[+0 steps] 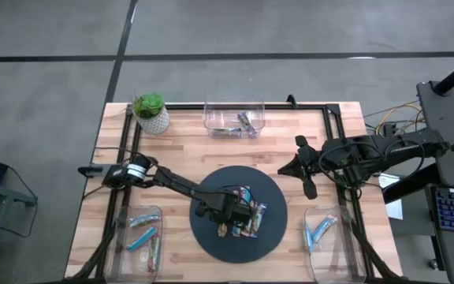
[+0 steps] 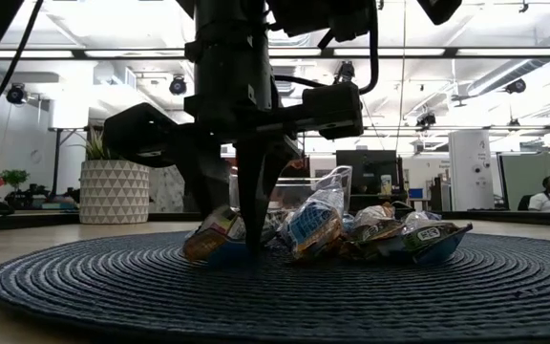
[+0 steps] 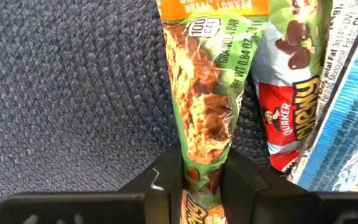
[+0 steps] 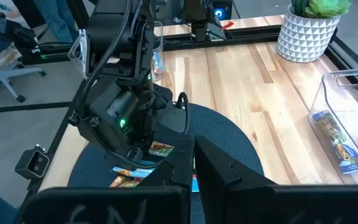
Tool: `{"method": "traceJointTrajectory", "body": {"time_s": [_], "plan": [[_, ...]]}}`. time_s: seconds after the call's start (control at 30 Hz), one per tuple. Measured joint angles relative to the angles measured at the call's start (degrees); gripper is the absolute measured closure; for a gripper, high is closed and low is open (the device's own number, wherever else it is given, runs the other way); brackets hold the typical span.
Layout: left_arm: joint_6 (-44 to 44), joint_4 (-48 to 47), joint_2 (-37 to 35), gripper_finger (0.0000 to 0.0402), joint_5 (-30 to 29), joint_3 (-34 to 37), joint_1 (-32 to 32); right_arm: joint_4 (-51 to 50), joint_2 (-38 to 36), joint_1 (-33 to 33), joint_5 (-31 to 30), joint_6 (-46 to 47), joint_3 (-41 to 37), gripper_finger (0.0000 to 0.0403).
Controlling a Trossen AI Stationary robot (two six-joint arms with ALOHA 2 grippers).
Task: Pick and place Granola Bars by type
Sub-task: Put the yellow granola bar into the bottom right transparent bin
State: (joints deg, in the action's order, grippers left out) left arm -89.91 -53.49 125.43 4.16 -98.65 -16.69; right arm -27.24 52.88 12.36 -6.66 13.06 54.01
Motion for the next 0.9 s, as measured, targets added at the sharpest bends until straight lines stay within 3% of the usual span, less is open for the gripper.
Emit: {"method": "traceJointTrajectory", "body": {"time_s": [0.4,0.9], "plan": [[2.16,-0.93,0.00,0.0335,0.36,-1.59,0.24,0.00,0.00,0.00,-0.13,0.00,0.07,0.0394],[10.45,-13.50,0.00,0.0335,-0.29,-13.79,1.62,-0.02,-0.22,-0.04,-0.15,0.00,0.07,0.0394]]}}
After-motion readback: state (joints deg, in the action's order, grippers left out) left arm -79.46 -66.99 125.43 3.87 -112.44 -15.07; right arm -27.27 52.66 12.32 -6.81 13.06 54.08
